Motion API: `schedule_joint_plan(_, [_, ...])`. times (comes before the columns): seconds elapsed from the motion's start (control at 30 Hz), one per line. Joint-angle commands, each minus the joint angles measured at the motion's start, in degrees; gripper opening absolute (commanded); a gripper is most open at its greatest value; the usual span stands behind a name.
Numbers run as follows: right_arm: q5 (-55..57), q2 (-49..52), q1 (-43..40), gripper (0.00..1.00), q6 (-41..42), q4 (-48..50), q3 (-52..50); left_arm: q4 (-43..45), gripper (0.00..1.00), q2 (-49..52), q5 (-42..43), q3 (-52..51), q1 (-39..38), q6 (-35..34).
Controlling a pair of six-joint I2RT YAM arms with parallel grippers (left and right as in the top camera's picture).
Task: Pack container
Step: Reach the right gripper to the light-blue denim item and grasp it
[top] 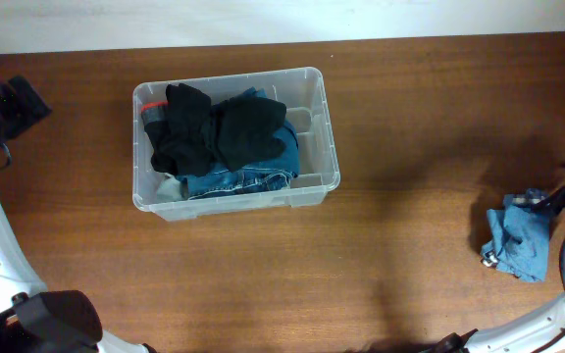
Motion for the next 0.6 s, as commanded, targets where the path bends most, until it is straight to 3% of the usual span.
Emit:
schedule_joint_plan(0.0, [-1.11, 0.55, -0.02, 0.99, -3.52, 1.77, -4.17, 0.09, 0.99, -0.81, 0.04, 0.70, 0.13, -0.50])
schedule_joint_plan(0.2, [-4.42, 0.55, -0.13, 0.98, -3.23, 8.37, -13.25, 0.09, 0.99, -0.81, 0.04, 0.70, 0.13, -0.50])
schedule_joint_plan(0.27, [-7.04, 0.55, -0.11, 0.80, -3.21, 8.70, -13.42, 0.09, 0.99, -0.81, 0.04, 0.70, 0.13, -0.50])
schedule_joint_plan(0.3, [-7.61, 0.55, -0.13, 0.64, -3.17, 8.70, -13.40, 0.09, 0.99, -0.81, 0.04, 0.70, 0.13, -0.50])
schedule_joint_plan(0.4, [-7.69, 0.55, -0.13, 0.28, -0.13, 8.70, -13.40, 0.09, 0.99, -0.81, 0.04, 0.70, 0.13, -0.50])
schedule_joint_plan(0.5, [-9.70, 0.50, -0.11, 0.13, 2.40, 8.26, -13.07, 0.09, 0.99, -0.81, 0.04, 0.70, 0.13, -0.50])
schedule_joint_plan(0.57, [-16.72, 0.22, -0.11, 0.12, 2.38, 6.73, -12.41, 0.09, 1.00, -0.81, 0.04, 0.70, 0.13, -0.50])
